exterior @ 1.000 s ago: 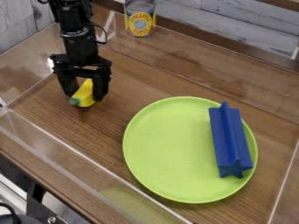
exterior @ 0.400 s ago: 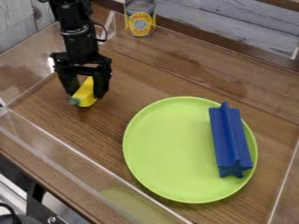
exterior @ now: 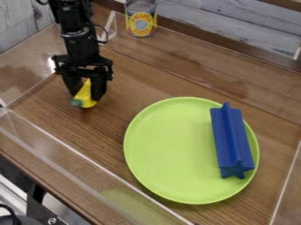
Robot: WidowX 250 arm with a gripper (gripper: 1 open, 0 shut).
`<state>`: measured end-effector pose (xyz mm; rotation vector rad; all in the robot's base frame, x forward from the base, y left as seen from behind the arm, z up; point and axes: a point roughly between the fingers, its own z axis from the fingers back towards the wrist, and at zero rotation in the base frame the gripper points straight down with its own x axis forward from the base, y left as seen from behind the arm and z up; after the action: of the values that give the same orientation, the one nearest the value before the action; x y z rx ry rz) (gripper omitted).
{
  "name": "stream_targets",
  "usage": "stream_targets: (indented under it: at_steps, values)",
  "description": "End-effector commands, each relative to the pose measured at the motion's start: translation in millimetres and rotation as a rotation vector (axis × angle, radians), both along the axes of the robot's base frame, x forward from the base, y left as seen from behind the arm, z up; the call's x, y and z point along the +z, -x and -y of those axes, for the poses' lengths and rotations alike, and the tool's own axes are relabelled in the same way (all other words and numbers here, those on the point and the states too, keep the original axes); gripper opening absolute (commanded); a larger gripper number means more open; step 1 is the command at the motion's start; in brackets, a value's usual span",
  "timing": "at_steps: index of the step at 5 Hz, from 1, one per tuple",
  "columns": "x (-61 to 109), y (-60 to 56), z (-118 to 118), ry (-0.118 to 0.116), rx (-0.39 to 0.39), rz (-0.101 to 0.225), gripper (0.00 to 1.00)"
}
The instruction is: Put the banana in the green plate
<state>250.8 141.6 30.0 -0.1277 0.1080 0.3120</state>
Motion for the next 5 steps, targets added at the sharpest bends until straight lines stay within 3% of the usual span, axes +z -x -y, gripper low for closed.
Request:
stream_targets:
  at_steps: [1,2,3,5]
  values:
    - [24.9,-7.4,-6,-0.041,-0.005,0.053,0.0]
    - [38.2,-6.8,-2,-0.056,-0.015,0.056,0.0]
    - [65.4,-6.3,4,-0.077,-0.014,0.072,0.0]
    - [123.0,3.3,52,-0.068,-0.053,0.114,0.0]
